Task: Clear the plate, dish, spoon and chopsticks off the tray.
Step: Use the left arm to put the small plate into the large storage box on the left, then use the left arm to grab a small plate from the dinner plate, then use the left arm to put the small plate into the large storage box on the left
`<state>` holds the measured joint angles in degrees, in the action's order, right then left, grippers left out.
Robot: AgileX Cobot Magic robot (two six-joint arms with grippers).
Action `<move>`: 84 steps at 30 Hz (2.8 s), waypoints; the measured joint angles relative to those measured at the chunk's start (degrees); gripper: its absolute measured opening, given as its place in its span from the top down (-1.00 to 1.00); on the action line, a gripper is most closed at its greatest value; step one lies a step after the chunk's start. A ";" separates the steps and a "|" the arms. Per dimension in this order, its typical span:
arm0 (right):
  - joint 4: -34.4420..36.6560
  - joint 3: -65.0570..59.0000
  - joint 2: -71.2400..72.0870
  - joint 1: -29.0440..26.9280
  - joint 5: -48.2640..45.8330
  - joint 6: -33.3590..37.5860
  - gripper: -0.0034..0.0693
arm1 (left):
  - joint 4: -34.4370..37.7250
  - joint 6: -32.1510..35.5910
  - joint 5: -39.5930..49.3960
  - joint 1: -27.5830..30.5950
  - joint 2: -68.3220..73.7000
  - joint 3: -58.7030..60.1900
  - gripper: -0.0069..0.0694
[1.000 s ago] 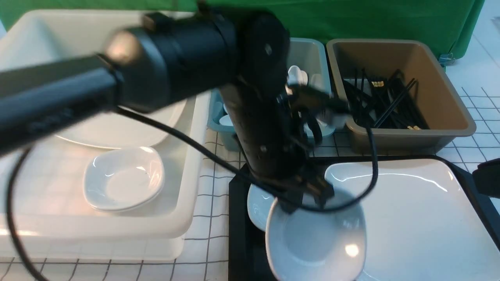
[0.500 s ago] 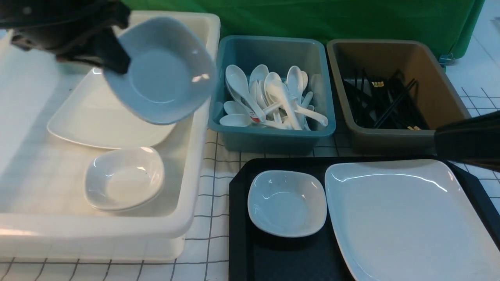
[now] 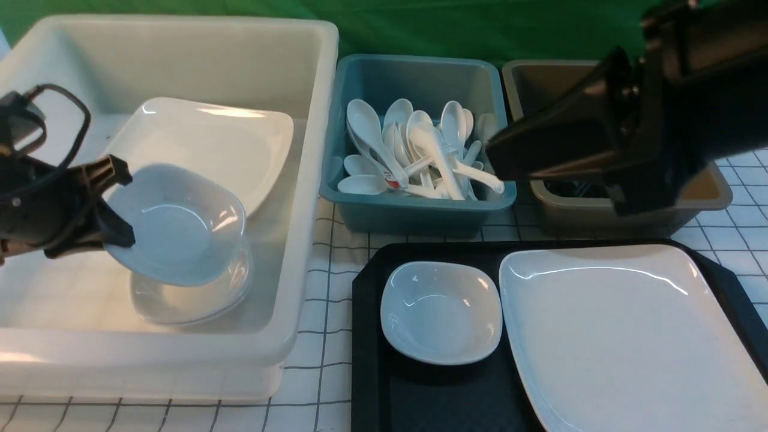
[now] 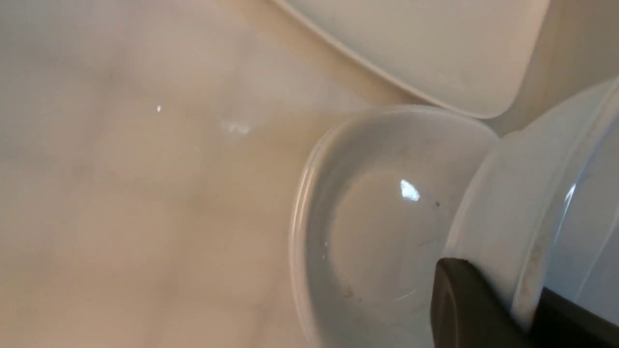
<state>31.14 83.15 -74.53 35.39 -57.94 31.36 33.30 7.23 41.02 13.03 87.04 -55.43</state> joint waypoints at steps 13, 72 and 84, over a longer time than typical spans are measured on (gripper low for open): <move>-2.30 9.67 -8.46 4.45 -0.04 -4.42 0.88 | -0.17 0.40 1.10 0.00 -0.25 4.00 -0.07; -20.73 -15.91 13.49 -22.35 -8.47 -11.72 0.89 | -49.80 -1.96 -0.57 -65.22 28.45 -23.84 0.59; -19.70 -15.91 13.92 -22.35 -7.10 -12.01 0.89 | -45.28 -7.23 16.05 -64.95 23.40 -40.02 0.78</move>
<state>11.44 67.24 -60.62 13.04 -65.05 19.35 -11.98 0.00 57.07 -51.92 110.44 -95.45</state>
